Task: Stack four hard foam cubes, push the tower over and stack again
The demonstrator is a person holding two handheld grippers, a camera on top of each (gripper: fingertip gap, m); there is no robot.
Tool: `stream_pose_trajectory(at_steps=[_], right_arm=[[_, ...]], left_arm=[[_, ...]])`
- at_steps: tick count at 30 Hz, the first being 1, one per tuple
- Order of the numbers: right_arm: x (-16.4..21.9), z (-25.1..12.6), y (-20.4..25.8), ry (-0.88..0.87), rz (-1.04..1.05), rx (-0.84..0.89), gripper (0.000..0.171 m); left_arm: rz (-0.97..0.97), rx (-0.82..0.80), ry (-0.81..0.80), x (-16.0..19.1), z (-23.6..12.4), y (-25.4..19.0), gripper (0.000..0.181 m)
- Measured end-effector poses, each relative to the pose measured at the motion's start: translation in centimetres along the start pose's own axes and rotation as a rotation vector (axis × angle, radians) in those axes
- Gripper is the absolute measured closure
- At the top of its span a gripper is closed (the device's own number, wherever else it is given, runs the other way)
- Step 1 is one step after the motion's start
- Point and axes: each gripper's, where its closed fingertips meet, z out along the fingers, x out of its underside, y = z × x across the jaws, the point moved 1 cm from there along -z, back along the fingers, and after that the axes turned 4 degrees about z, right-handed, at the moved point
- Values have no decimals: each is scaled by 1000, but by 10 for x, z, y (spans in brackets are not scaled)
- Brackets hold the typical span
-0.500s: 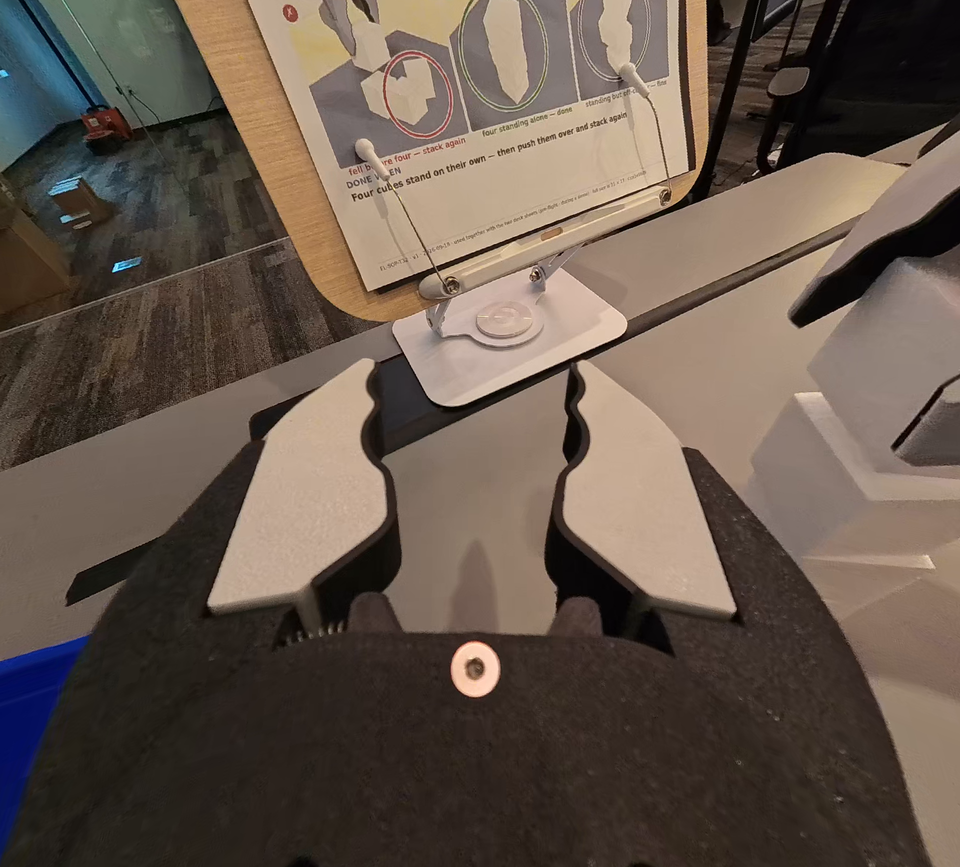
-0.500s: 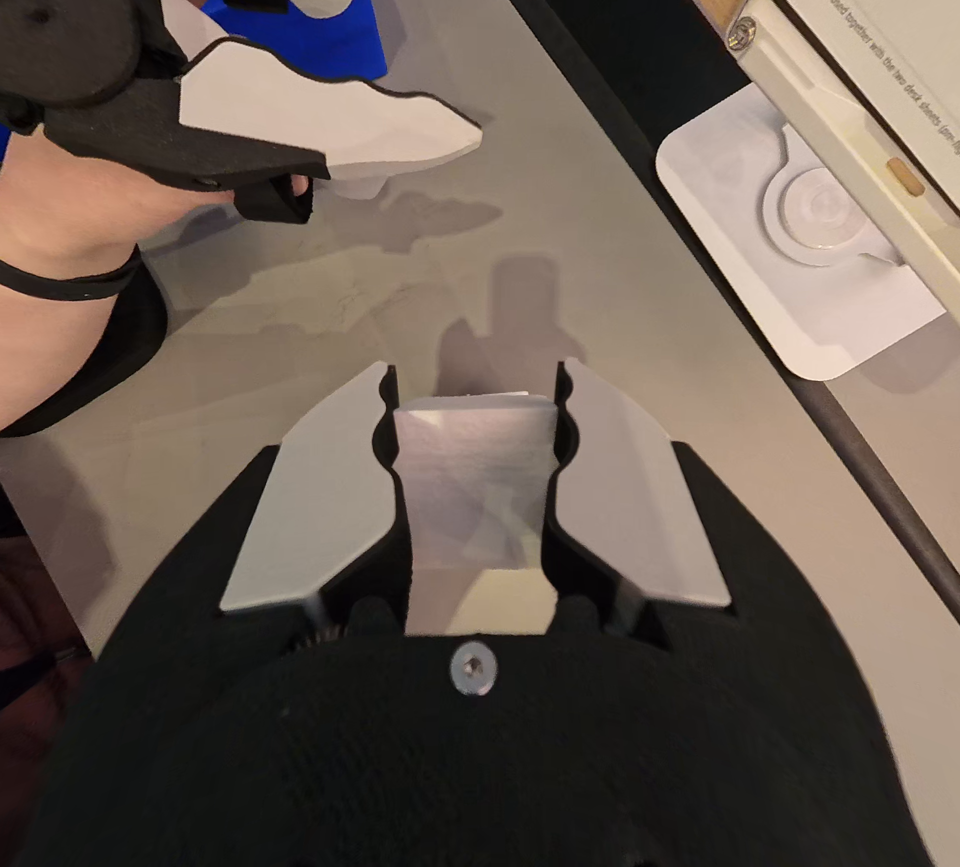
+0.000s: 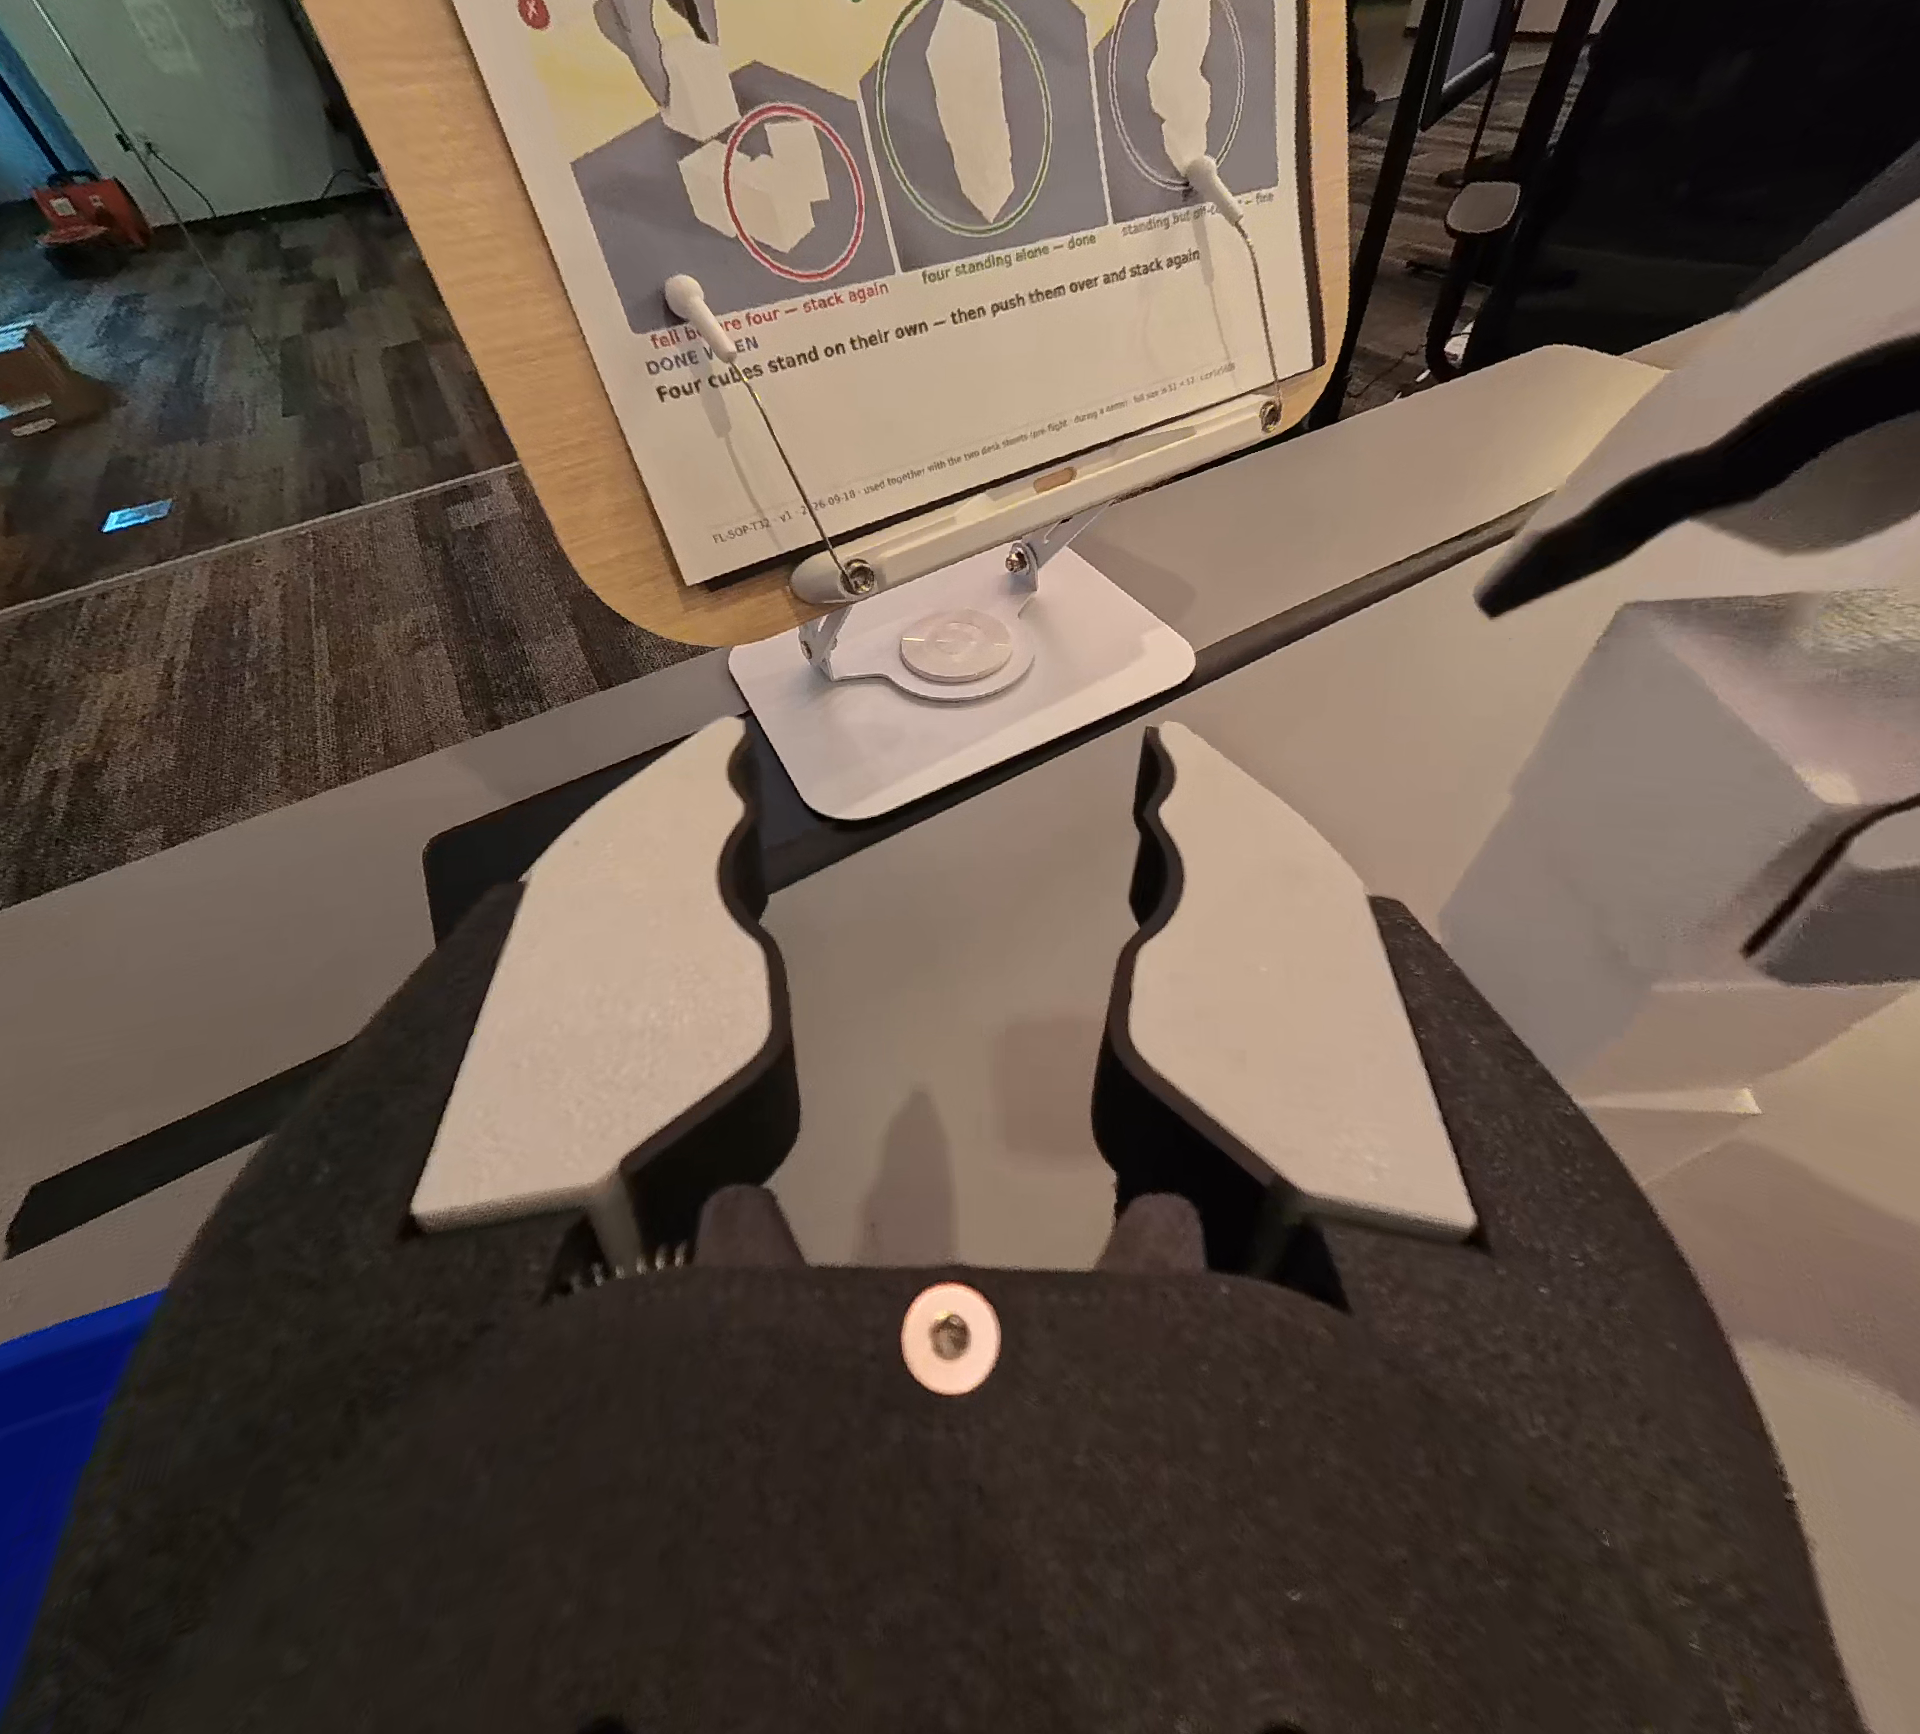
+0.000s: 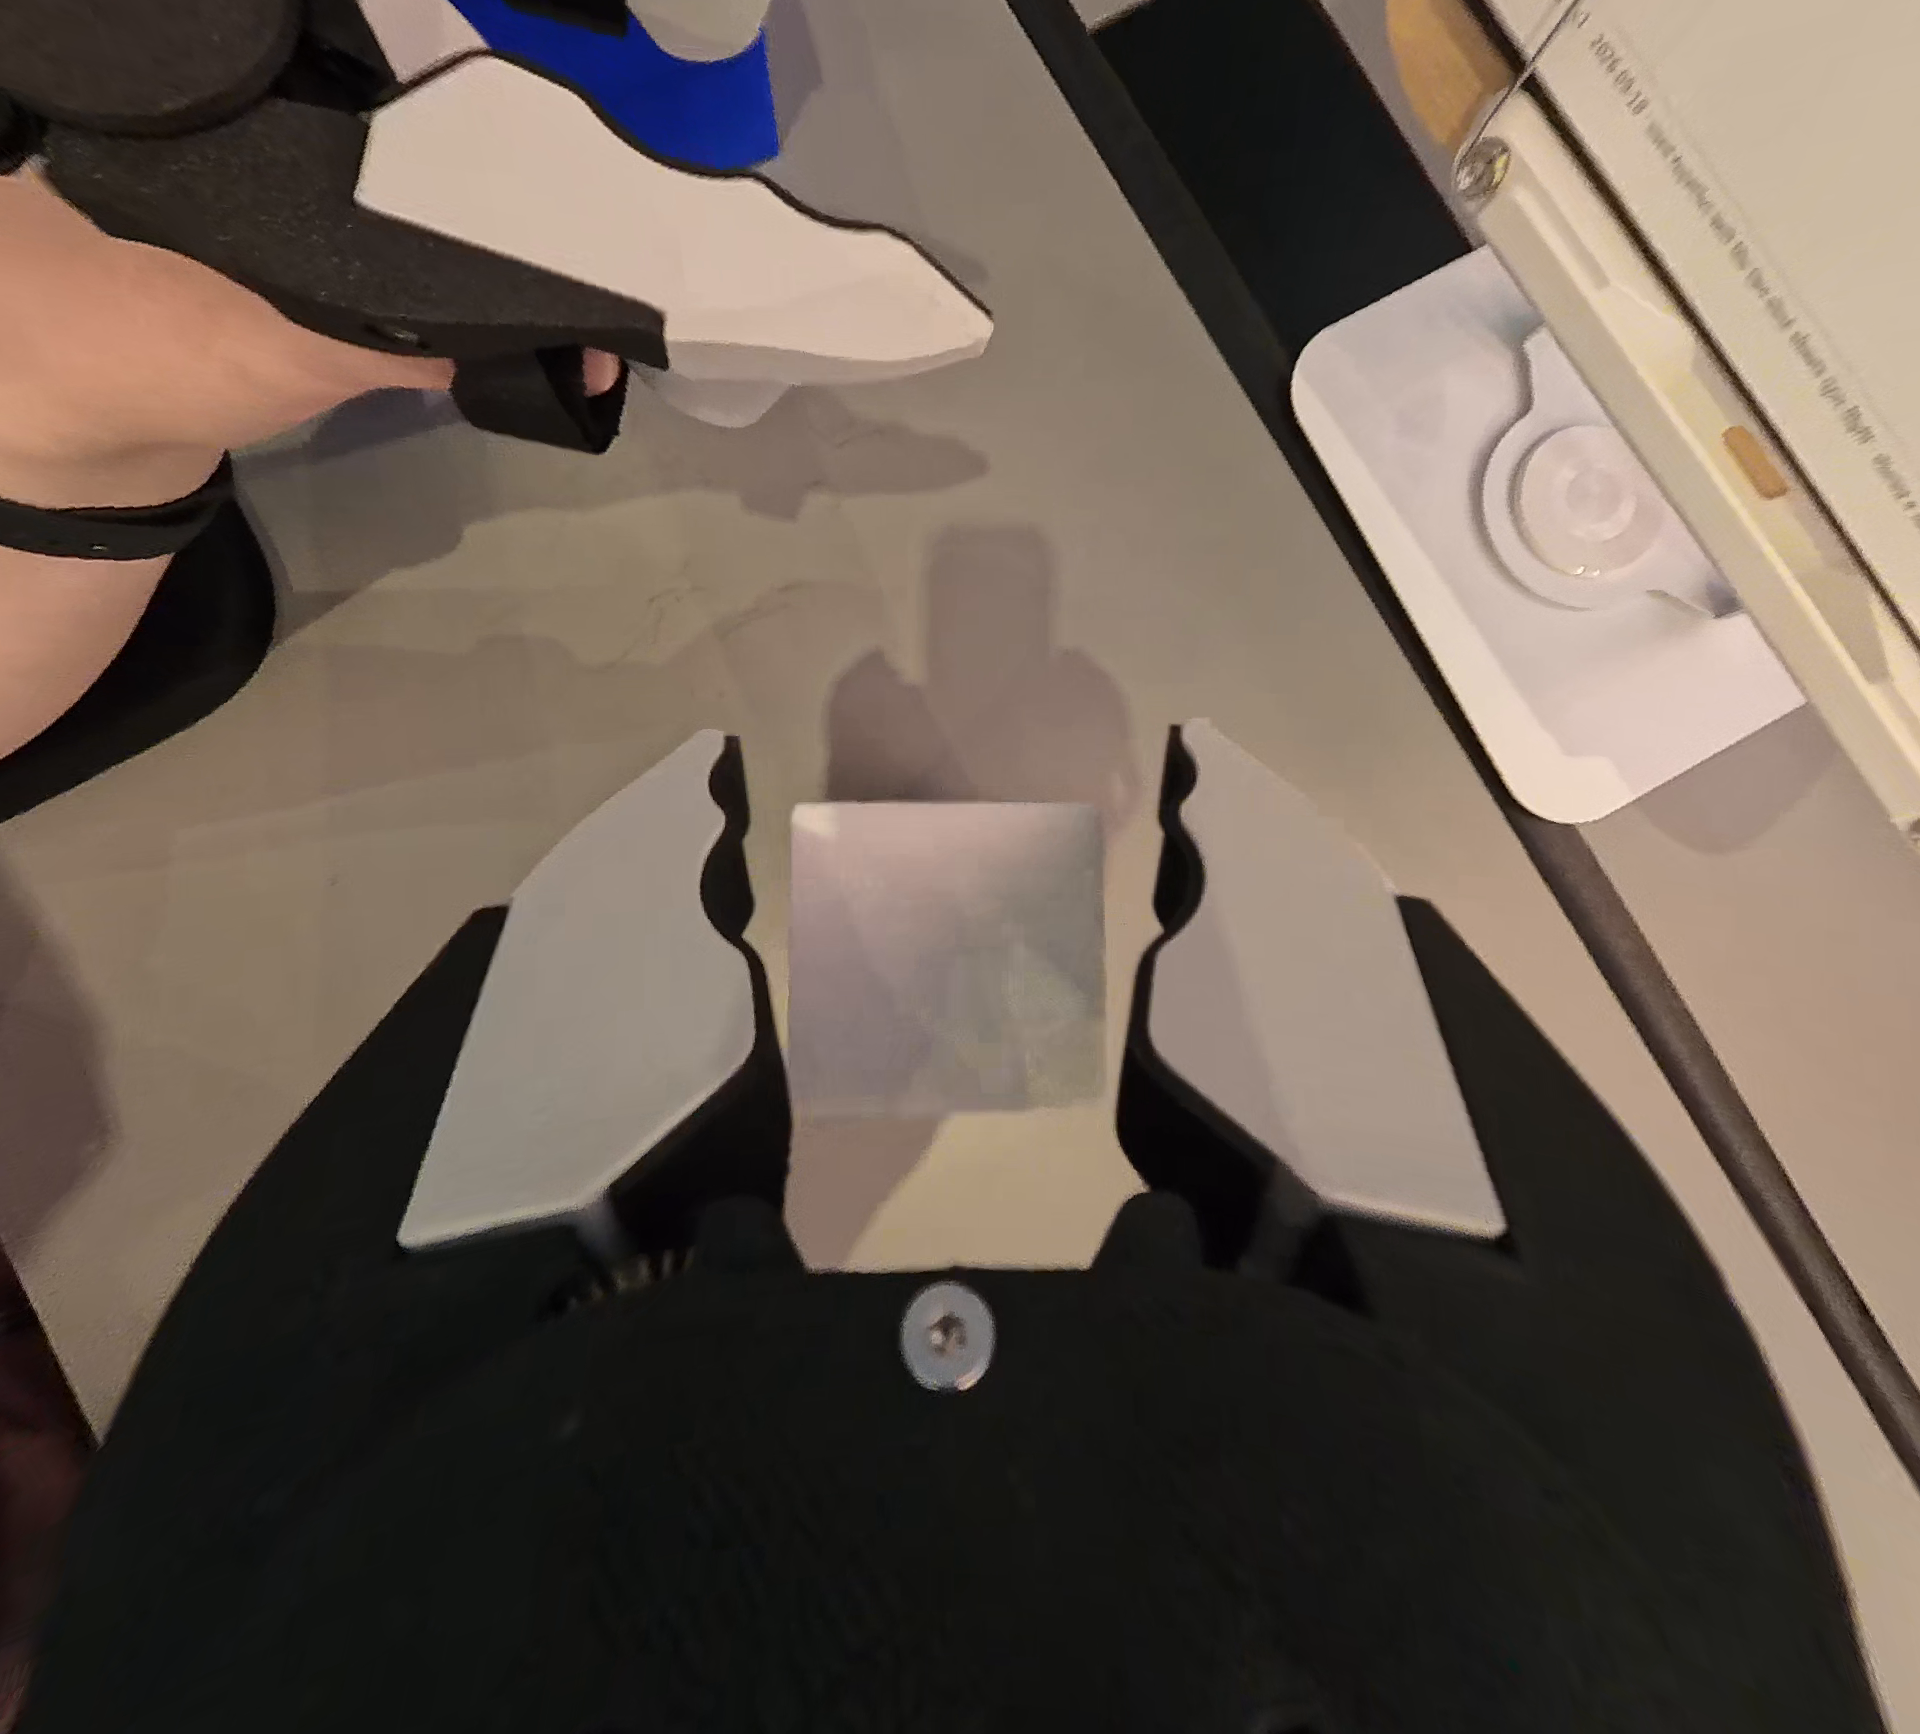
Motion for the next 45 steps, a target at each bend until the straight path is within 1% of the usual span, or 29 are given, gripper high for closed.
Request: stream_pose_trajectory(at_steps=[2,5,7,9,11,12,13,14,15,16,18,19,20,22,24,26,27,28,29,30,32,33,35,38,40,42,45], right_arm=[[-7,-18,2,-98,-25,-20,91],[-14,-61,4,-306,-77,-12,91],[-11,-94,-2,-440,-112,52,92],[-3,-122,-12,-573,-145,162,89],[13,-140,-27,-632,-190,294,91],[23,-145,-36,-607,-184,350,99],[34,-149,-46,-569,-146,388,111],[43,-152,-53,-549,-92,408,120],[48,-155,-58,-552,-48,404,126],[50,-157,-61,-567,-23,383,136],[54,-156,-68,-576,-23,322,150],[59,-154,-76,-563,-45,310,164],[65,-151,-88,-550,-62,320,170],[87,-134,-111,-500,-89,312,170],[121,-103,-118,-436,-140,207,170],[158,-73,-127,-396,-106,146,170],[175,-60,-133,-387,-74,144,170],[187,-49,-137,-404,-59,144,170],[194,-40,-138,-434,-58,141,171],[203,-32,-139,-422,-64,136,171],[220,-21,-146,-321,-108,187,170],[222,-20,-148,-308,-126,216,170],[219,-21,-143,-343,-120,187,170],[221,-24,-144,-348,-87,164,170],[227,-27,-140,-351,-19,81,170],[224,-37,-138,-428,77,-12,170],[223,-59,-149,-533,171,-24,170]], left_arm=[[-9,46,-1,-1,-1,-4,113],[-51,167,11,0,-3,-14,115],[-81,221,18,0,-4,-18,117],[-110,233,4,-2,-5,-19,118],[-110,248,17,0,-4,-24,122],[-94,258,44,4,-3,-28,123],[-68,262,82,9,-2,-32,124],[-32,257,116,15,1,-35,128],[5,234,138,19,3,-35,134],[35,201,146,21,6,-34,135],[91,171,173,26,11,-38,138],[116,169,194,29,12,-41,141],[136,166,212,32,13,-43,145],[165,164,237,38,15,-46,150],[173,183,249,43,17,-49,155],[169,215,285,53,20,-52,158],[165,243,316,61,21,-54,163],[160,276,348,69,22,-57,175],[150,311,375,77,24,-60,181],[135,338,402,86,25,-64,181],[125,374,466,103,29,-70,181],[141,392,492,111,30,-74,181],[182,430,534,125,31,-82,181],[168,489,563,133,30,-95,181],[145,492,577,132,30,-102,181],[147,479,585,125,28,-110,181],[198,418,553,108,27,-119,181]])
